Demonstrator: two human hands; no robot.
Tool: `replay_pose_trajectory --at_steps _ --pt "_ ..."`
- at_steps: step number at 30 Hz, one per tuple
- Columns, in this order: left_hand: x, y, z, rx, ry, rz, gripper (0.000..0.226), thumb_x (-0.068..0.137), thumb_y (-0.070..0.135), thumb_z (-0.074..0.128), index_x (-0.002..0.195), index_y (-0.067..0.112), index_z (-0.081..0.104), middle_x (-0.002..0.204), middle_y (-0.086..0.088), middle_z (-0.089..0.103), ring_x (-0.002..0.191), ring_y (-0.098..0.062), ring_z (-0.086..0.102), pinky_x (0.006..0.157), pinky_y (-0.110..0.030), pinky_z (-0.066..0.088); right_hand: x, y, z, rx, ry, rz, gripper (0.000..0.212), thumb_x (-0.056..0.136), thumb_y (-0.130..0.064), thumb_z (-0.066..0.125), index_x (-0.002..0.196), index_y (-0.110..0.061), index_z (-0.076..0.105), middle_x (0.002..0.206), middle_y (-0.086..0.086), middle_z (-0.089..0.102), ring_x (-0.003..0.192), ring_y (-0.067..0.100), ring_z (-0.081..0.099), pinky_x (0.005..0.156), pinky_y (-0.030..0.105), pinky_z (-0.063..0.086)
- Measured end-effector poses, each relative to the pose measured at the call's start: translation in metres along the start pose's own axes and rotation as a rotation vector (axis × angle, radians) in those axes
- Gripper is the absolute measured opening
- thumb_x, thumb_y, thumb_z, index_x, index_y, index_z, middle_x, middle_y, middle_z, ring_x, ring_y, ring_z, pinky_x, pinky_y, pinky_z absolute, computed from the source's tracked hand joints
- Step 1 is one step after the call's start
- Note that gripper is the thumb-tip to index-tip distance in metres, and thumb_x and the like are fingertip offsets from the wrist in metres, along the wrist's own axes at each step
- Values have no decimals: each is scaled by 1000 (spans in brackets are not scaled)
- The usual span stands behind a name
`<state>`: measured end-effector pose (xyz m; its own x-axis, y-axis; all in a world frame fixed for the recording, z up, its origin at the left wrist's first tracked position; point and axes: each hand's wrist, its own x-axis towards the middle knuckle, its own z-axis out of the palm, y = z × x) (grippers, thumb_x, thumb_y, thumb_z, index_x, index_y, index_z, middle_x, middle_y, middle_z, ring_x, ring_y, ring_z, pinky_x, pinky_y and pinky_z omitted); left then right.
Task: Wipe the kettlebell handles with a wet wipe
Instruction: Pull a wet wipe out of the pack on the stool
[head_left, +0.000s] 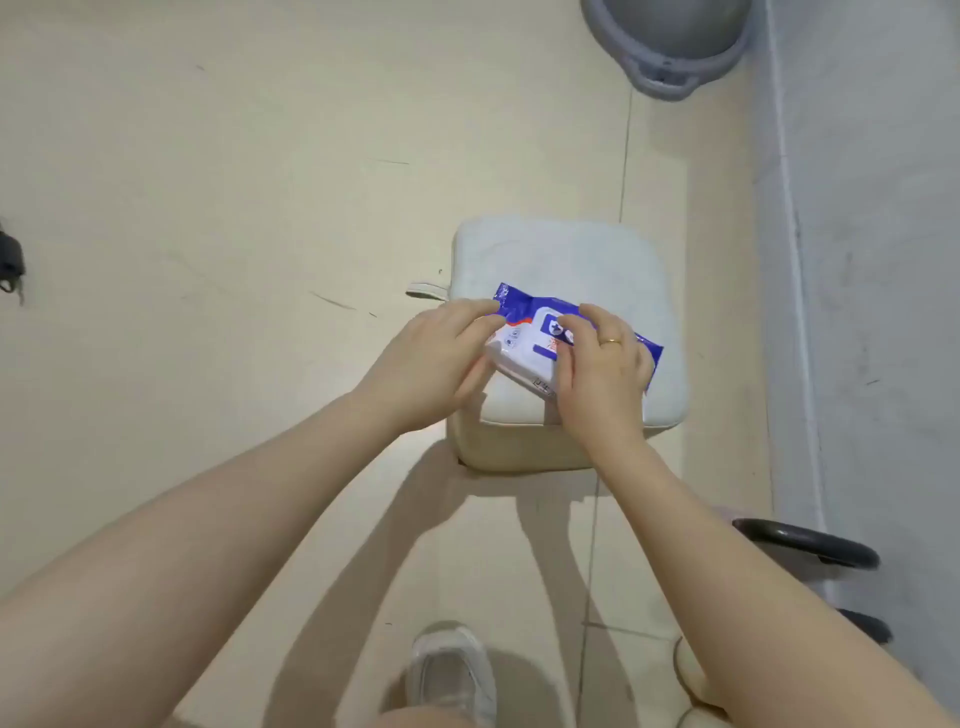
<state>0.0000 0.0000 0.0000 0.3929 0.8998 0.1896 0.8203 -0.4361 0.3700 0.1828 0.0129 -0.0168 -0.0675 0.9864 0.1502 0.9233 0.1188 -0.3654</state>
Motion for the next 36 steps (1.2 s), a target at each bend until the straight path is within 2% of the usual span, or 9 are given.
replay_pose_trajectory --at_steps 5,14,17,19,22,27,29,33,36 --pt "46 12 15 -40 -124 5 43 88 28 38 113 2 62 123 -17 63 110 -32 61 92 -36 45 17 32 -6 231 -236 -40 36 85 -23 61 119 -13 60 129 7 56 124 27 45 101 39 37" --pt "51 0 41 -162 -270 -85 74 72 59 48 126 9 52 131 -9 54 121 -28 48 101 -38 39 32 50 -15 51 -440 -336 51 84 -36 61 130 -14 53 142 7 47 134 27 40 106 39 35" --pt "49 3 44 -221 -238 -126 75 74 47 64 134 9 43 137 -7 49 126 -26 43 102 -24 26 32 48 -17 -3 -242 -414 42 90 -36 41 115 -10 63 117 12 67 108 29 63 82 34 51" --pt "49 6 45 -276 -228 -168 84 73 33 74 142 10 30 139 -6 47 127 -25 41 96 -18 25 40 42 -21 -5 -179 -315 41 94 -34 29 110 -14 61 102 6 70 90 28 65 65 31 46" --pt "46 6 46 -393 -169 -226 100 71 28 77 147 17 13 148 -6 37 131 -21 41 102 -25 35 49 35 -18 175 -138 -132 31 96 -30 35 103 -11 59 103 8 63 91 30 58 70 38 46" --pt "38 4 53 -310 -37 -82 54 71 43 64 115 26 37 143 -4 26 115 -29 55 78 -39 53 61 30 -20 435 181 386 11 88 -19 53 91 -16 43 74 -8 47 75 22 48 62 31 33" --pt "40 2 55 -311 -90 -90 45 73 41 64 112 25 47 145 -9 29 122 -25 49 88 -40 50 57 28 -22 471 82 252 10 86 -15 55 83 -16 45 64 -8 48 66 20 47 60 32 36" --pt "43 -2 57 -368 -124 -117 50 75 43 56 118 19 59 143 -6 35 122 -22 46 98 -40 44 35 29 -10 308 -248 -185 9 83 -15 58 84 -10 65 92 5 63 83 26 58 70 38 48" --pt "44 1 58 -368 -123 -169 47 81 47 46 115 18 60 139 -4 40 120 -23 46 98 -43 42 35 31 -6 101 -221 -317 12 79 -16 60 75 -11 70 92 9 64 77 31 60 59 30 43"
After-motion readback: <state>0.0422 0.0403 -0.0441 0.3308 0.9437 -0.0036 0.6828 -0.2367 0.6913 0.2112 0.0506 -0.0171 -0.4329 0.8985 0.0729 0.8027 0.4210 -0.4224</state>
